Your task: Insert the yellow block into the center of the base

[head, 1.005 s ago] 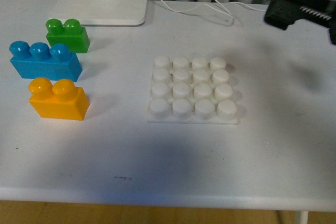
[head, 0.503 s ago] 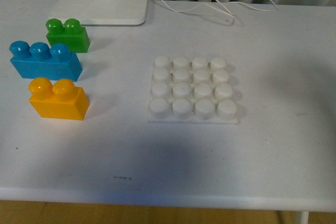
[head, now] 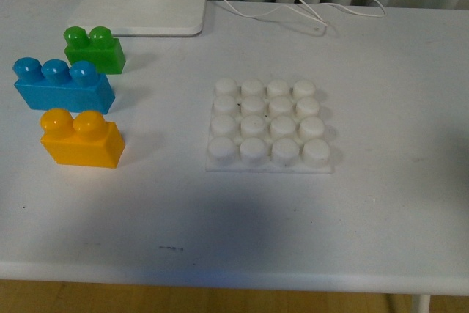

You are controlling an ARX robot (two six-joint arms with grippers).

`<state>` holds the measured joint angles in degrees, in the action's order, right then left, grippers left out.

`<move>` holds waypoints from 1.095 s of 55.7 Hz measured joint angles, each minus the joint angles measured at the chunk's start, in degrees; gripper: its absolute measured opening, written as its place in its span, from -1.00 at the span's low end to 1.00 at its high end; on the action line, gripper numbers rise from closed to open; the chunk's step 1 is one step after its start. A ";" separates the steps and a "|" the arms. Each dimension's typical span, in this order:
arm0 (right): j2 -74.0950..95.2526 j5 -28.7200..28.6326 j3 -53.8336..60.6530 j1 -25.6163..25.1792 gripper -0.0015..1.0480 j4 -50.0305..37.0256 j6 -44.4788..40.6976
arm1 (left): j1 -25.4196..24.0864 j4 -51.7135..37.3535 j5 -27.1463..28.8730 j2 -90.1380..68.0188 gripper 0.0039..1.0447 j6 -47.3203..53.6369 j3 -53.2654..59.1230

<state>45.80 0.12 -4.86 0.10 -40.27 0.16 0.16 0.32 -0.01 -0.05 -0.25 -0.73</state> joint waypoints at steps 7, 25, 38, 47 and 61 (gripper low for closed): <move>-4.22 0.00 1.25 -0.02 -0.98 2.78 0.00 | 0.00 0.00 0.00 0.00 0.89 0.00 0.00; -14.10 -0.02 4.50 -0.02 -0.98 9.01 -0.02 | 0.00 0.00 0.00 0.00 0.89 0.00 0.00; -22.43 -0.02 4.52 -0.02 -0.98 16.90 0.00 | 0.00 0.00 0.00 0.00 0.89 0.00 0.00; -27.65 -0.02 4.52 -0.02 -0.98 21.99 0.00 | 0.00 0.00 0.00 0.00 0.89 -0.02 0.00; -32.63 -0.02 4.52 -0.02 -0.98 26.91 -0.02 | 0.00 0.00 0.00 0.00 0.89 0.00 0.00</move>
<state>13.17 0.10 -0.34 0.08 -13.37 0.14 0.16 0.32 -0.01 -0.05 -0.25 -0.73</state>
